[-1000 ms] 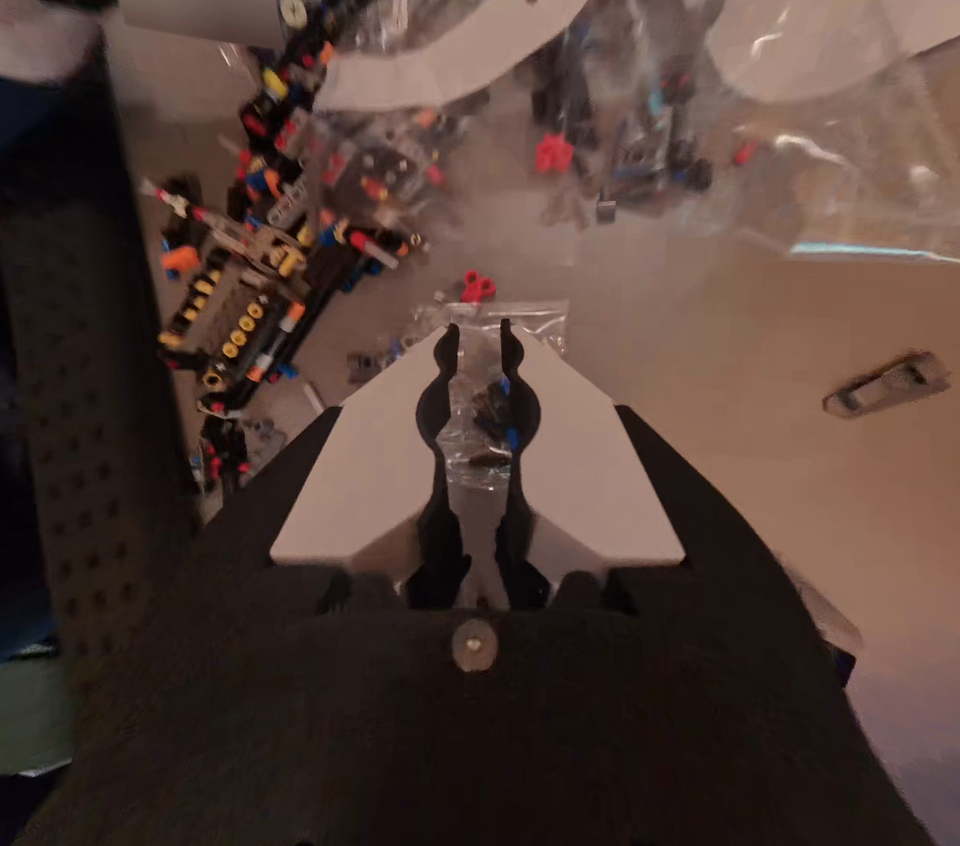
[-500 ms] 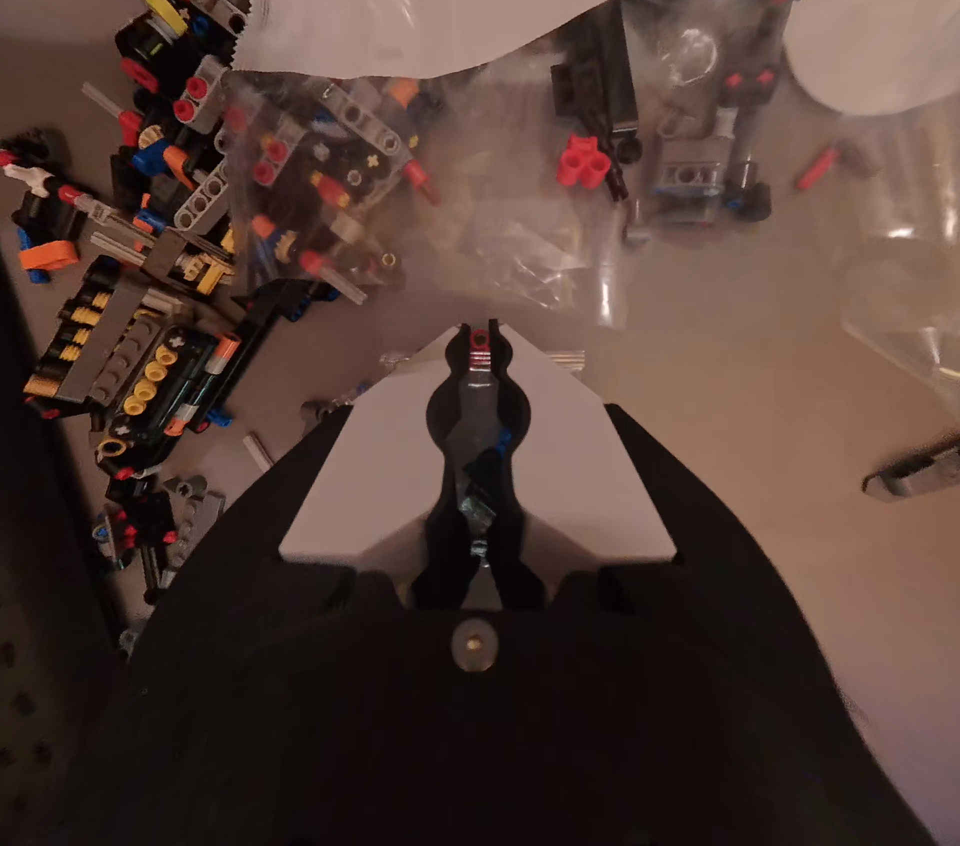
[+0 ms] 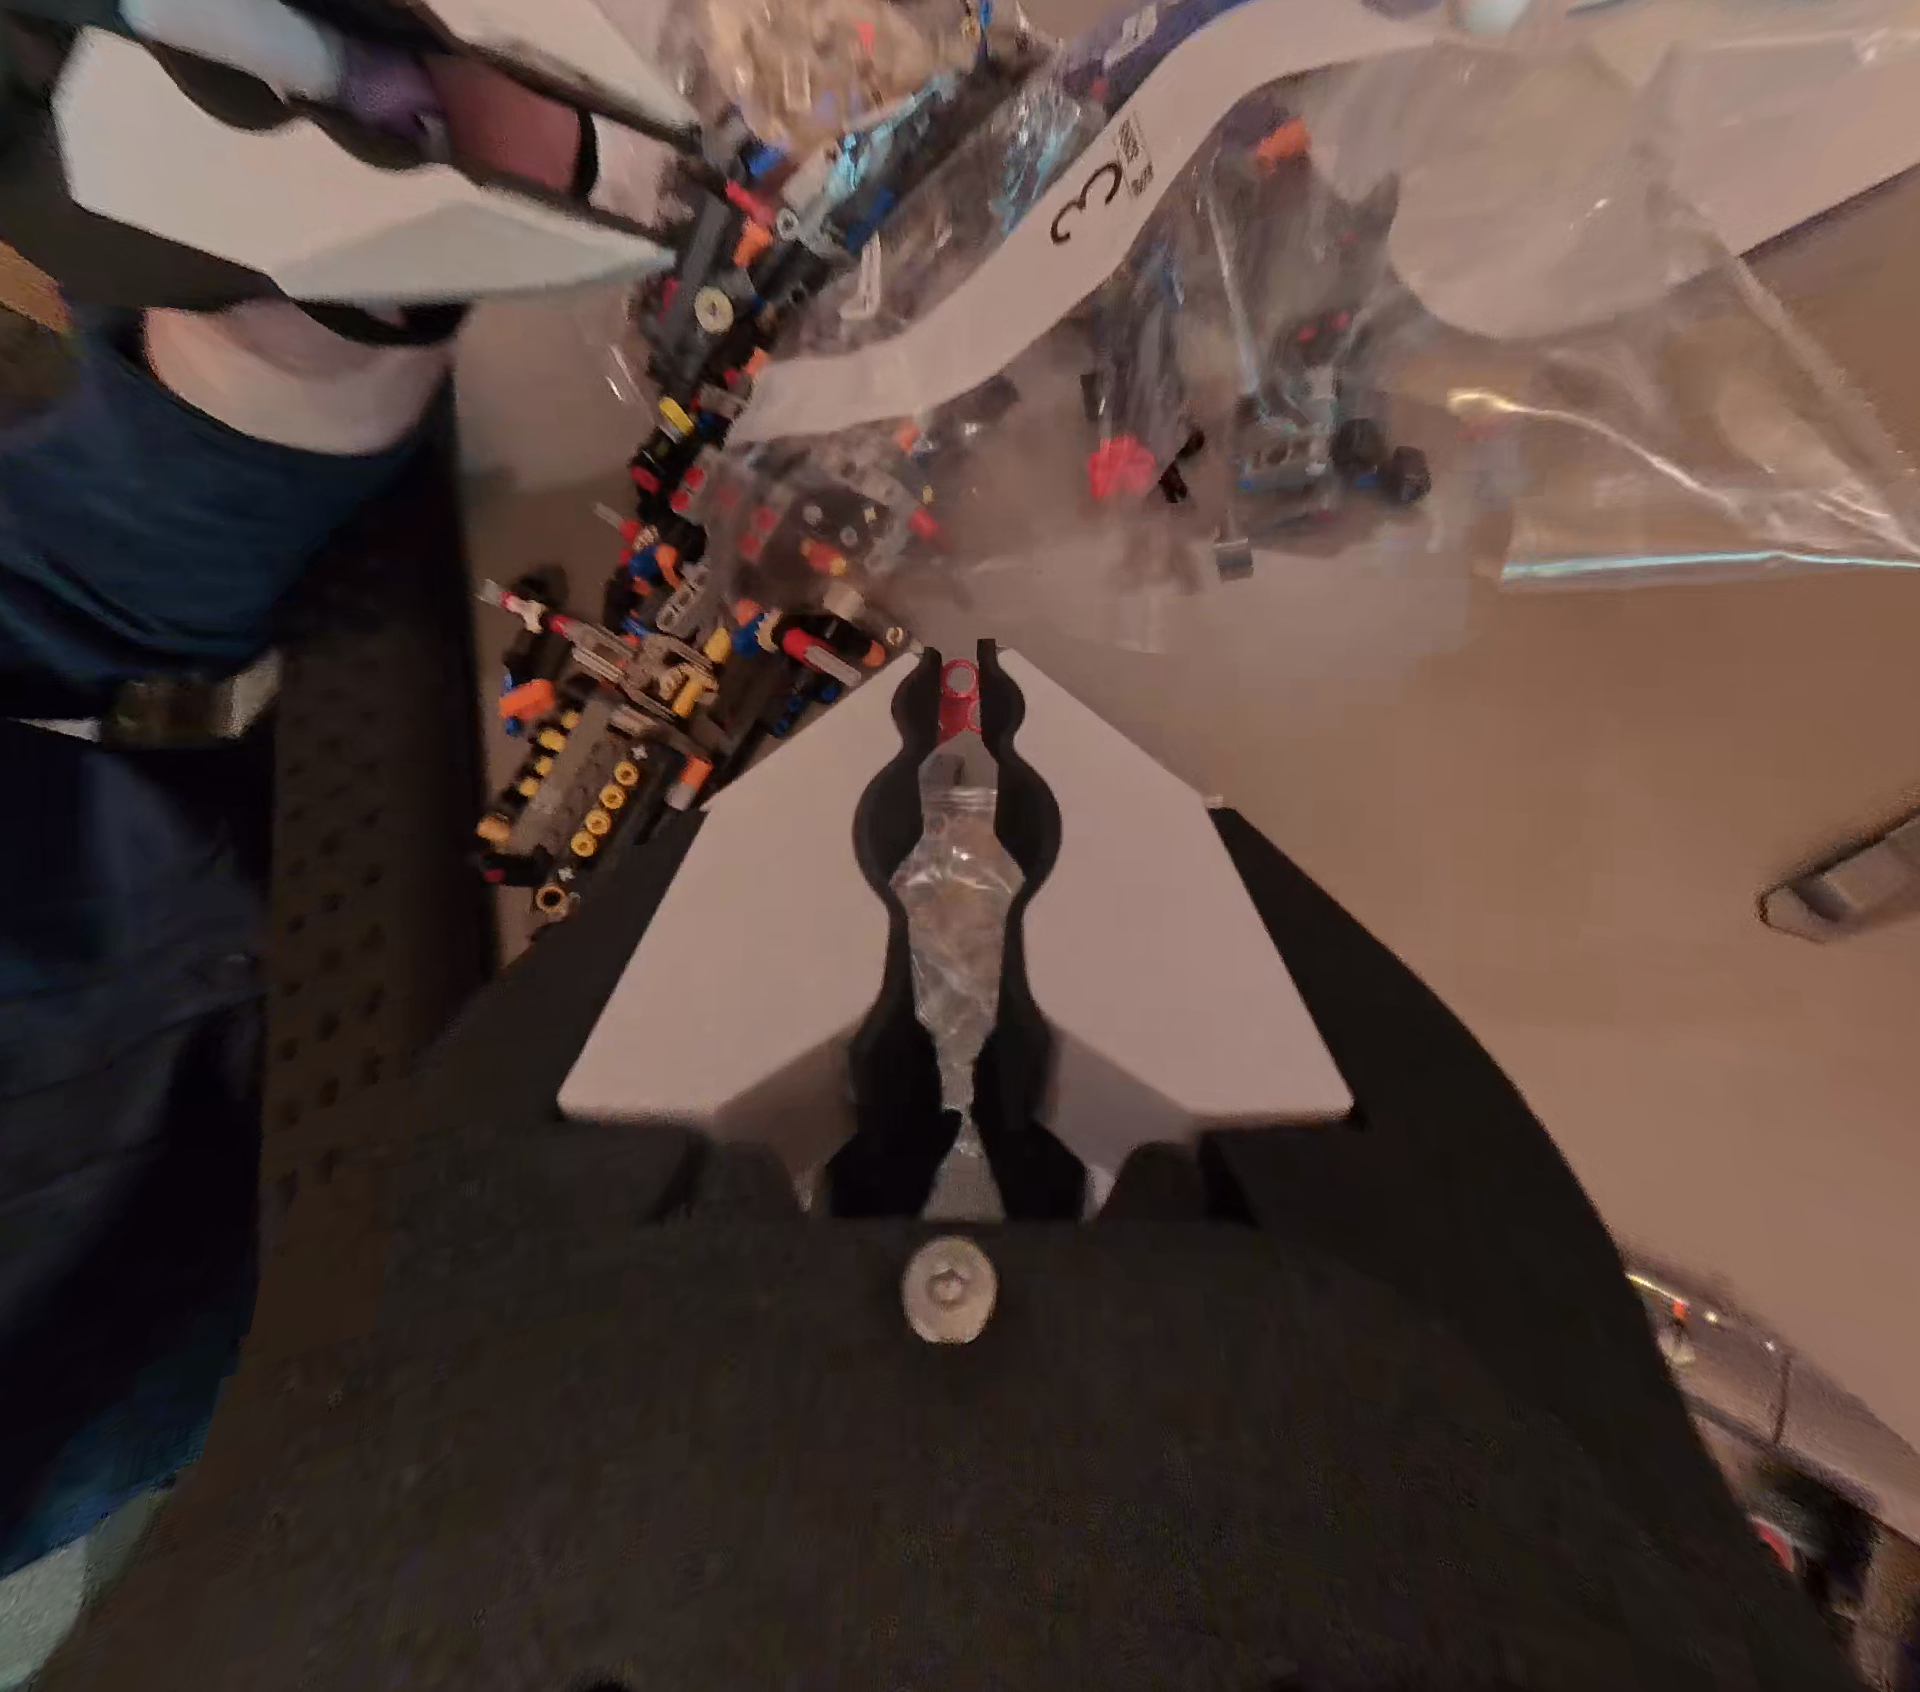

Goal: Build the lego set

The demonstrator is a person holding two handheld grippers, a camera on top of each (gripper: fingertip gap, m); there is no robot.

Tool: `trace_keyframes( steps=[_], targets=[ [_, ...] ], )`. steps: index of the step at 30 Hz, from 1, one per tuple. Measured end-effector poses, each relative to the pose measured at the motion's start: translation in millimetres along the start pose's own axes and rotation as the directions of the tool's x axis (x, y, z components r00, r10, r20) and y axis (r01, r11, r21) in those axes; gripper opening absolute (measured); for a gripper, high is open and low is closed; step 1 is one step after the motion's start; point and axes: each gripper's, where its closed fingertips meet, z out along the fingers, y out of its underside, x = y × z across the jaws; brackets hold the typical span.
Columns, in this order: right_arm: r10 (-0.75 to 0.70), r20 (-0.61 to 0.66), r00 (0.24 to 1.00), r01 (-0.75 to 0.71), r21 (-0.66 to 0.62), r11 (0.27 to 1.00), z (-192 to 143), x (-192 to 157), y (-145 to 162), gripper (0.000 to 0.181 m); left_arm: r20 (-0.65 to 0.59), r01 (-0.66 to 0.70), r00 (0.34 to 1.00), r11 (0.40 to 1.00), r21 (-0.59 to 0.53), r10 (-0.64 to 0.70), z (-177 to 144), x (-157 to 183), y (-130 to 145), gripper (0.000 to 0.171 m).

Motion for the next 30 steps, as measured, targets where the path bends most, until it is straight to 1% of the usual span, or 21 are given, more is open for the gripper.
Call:
trace_keyframes(
  steps=[3, 7, 10, 13, 16, 17, 18, 20, 21, 25, 27, 30],
  targets=[
    [0.040, 0.005, 0.999, -0.040, 0.040, 0.998, -6, 5, -3, 0.004, 0.002, 0.004, 1.000, 1.000, 0.004, -0.004, -1, -1, -1, 0.008],
    [0.060, -0.073, 0.996, -0.058, 0.028, 0.998, -5, 19, -1, 0.004, 0.001, 0.003, 1.000, 1.000, 0.003, -0.003, 0, 0, -1, 0.008],
    [0.054, -0.155, 0.986, -0.057, -0.020, 0.998, 2, 31, 3, 0.004, 0.000, 0.000, 1.000, 1.000, 0.002, 0.000, 0, 0, -1, 0.008],
    [0.046, -0.173, 0.984, -0.050, -0.017, 0.999, 13, 36, -4, 0.004, 0.000, 0.001, 1.000, 1.000, 0.001, -0.001, 0, 0, -1, 0.008],
    [0.025, -0.226, 0.974, -0.030, -0.018, 0.999, 23, 44, -12, 0.004, -0.001, 0.002, 1.000, 1.000, -0.002, -0.002, 1, 0, 0, 0.008],
    [0.023, -0.227, 0.974, -0.024, -0.002, 1.000, 27, 45, -16, 0.005, -0.001, 0.002, 1.000, 1.000, -0.004, -0.002, 1, 0, 0, 0.008],
    [0.023, -0.201, 0.979, -0.017, 0.028, 0.999, 32, 41, -23, 0.008, -0.001, 0.001, 1.000, 1.000, -0.006, -0.001, 2, 0, 1, 0.008],
    [0.031, -0.118, 0.993, -0.022, 0.079, 0.997, 37, 30, -33, 0.015, -0.001, 0.001, 1.000, 1.000, -0.011, -0.001, 2, 0, 3, 0.008],
    [0.032, -0.123, 0.992, -0.022, 0.085, 0.996, 35, 31, -35, 0.018, 0.001, 0.002, 1.000, 1.000, -0.012, -0.002, 2, 0, 3, 0.008],
    [0.007, -0.214, 0.977, -0.003, 0.017, 1.000, 12, 41, -22, 0.018, 0.005, 0.010, 1.000, 1.000, -0.002, -0.010, 0, -3, 1, 0.008],
    [-0.027, -0.197, 0.980, 0.013, -0.070, 0.997, 5, 33, -7, 0.017, 0.003, 0.009, 1.000, 1.000, 0.001, -0.009, -1, -2, 0, 0.008],
    [-0.092, -0.157, 0.983, 0.053, -0.232, 0.971, 4, 21, 26, 0.016, -0.002, 0.002, 1.000, 1.000, -0.003, -0.002, 0, 0, 1, 0.008]
  ],
)
